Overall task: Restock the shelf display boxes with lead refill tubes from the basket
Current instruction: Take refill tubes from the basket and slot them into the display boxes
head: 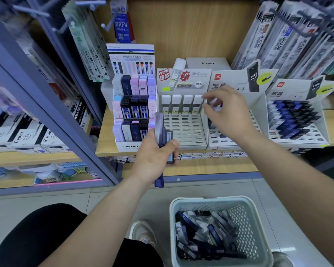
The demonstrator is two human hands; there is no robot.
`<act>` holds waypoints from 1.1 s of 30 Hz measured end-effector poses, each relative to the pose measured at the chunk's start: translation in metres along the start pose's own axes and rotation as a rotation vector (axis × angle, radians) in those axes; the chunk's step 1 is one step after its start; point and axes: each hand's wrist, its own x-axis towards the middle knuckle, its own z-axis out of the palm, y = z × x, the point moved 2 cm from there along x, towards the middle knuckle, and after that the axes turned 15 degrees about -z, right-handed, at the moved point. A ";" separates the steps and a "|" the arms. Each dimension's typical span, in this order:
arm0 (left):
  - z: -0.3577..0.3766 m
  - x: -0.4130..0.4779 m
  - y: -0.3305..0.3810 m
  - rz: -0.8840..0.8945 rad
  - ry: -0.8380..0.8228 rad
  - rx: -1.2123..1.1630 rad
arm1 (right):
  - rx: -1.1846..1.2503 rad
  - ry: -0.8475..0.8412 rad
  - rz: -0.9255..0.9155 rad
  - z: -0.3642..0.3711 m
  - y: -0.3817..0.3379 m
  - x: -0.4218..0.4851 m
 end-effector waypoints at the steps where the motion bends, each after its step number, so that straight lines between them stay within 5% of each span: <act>1: 0.001 -0.001 0.002 0.000 -0.003 -0.010 | 0.075 0.016 0.038 -0.005 -0.011 -0.014; 10: 0.020 -0.003 0.003 -0.054 -0.009 -0.167 | 0.633 -0.165 0.362 0.021 -0.084 -0.127; 26: 0.023 -0.003 0.002 -0.081 -0.066 -0.218 | 0.669 -0.286 0.325 0.021 -0.086 -0.127; 33: 0.018 0.008 -0.004 -0.131 0.004 -0.134 | 0.667 -0.159 0.333 0.005 -0.064 -0.119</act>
